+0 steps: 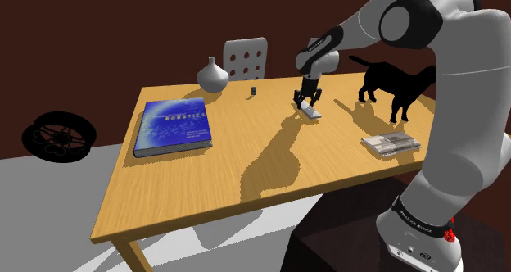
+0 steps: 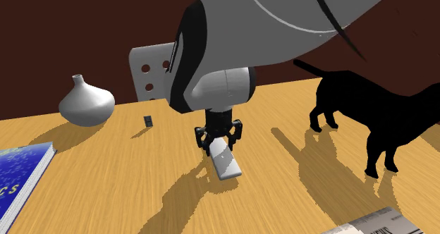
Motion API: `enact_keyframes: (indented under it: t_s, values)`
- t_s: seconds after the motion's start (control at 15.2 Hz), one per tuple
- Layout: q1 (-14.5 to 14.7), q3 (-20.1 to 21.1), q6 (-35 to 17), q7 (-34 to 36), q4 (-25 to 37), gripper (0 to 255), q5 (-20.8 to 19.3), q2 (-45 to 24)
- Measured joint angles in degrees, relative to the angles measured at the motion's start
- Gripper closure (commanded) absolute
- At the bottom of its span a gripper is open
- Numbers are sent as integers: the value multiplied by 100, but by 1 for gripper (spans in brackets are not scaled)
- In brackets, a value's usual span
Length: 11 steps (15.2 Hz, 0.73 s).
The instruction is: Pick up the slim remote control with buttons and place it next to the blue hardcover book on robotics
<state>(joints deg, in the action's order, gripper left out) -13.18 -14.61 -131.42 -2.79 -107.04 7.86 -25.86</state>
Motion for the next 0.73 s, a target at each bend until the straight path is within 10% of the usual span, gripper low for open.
enact_keyframes:
  t_s: [0.73]
  values:
    - [58,-87,667,99,215,255,-167,469]
